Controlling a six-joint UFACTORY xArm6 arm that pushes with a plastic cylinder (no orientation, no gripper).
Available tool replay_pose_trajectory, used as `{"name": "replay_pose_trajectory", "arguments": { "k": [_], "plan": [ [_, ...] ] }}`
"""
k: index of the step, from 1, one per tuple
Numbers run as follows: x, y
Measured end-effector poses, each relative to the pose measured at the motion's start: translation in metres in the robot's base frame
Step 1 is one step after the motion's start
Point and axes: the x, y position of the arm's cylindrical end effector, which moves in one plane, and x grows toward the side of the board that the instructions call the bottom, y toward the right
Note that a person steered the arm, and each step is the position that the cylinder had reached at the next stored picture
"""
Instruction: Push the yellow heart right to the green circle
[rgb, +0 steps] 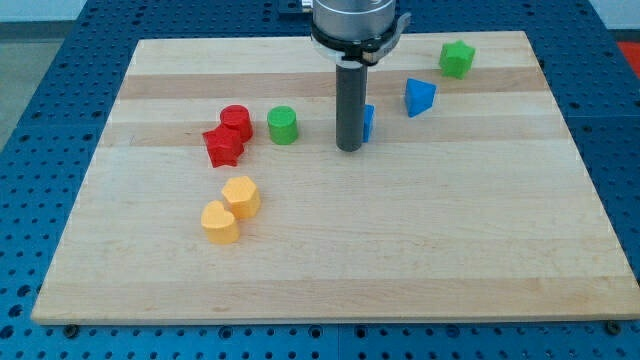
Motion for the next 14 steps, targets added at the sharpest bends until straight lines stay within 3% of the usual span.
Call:
{"name": "replay_pose_trajectory", "arguments": {
  "k": [1, 2, 3, 5, 7, 9, 11, 12, 14],
  "plan": [
    [0.03, 0.0],
    [0.125, -0.004],
    [0.13, -0.012],
    [0.129, -0.117],
    [0.139, -0.137],
    [0.188, -0.194],
    [0.133, -0.208],
    [0.133, -0.208],
    [0.099, -0.152]
  ]
}}
